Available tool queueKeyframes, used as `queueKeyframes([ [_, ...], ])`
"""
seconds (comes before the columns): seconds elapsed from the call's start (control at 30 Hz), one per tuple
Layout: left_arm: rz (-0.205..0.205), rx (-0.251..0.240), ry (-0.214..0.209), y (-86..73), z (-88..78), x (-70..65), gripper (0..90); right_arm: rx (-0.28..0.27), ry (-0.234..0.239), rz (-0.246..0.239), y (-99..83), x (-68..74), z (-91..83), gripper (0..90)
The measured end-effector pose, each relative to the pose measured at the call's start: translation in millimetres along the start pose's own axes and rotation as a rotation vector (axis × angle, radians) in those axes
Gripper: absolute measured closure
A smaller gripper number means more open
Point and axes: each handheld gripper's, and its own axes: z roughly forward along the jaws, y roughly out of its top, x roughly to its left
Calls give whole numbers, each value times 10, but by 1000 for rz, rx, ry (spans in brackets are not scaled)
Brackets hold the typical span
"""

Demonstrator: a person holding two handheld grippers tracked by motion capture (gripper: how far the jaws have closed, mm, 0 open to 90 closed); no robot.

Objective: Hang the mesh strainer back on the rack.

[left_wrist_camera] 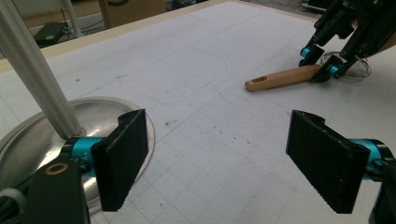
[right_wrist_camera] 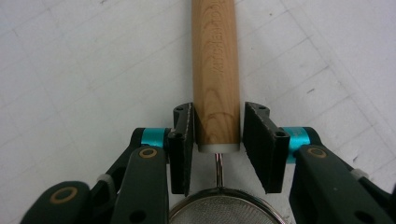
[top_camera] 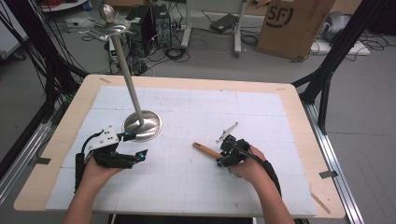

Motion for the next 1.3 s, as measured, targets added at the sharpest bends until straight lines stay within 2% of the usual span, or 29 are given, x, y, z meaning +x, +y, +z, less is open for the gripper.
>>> queueKeyframes([
  [0.13,0,1,-2,0,3,-3,216,36,1,-19,54,16,6,659],
  [0.33,0,3,-4,-2,9,-4,216,36,-2,-18,56,35,7,677],
  [0.53,-4,1,-1,-2,-5,5,216,28,-44,-75,65,94,-1,683],
  [0.7,-3,2,2,-3,-9,11,216,-51,-52,-106,94,132,-61,683],
  [0.87,-8,-1,1,-2,-13,10,216,-147,-60,-85,83,110,-189,683],
  [1.0,-7,-1,0,-2,-13,11,216,-224,-44,-67,72,99,-277,683],
  [1.3,-7,-4,0,-1,-16,15,215,-408,4,-60,138,91,-439,683],
])
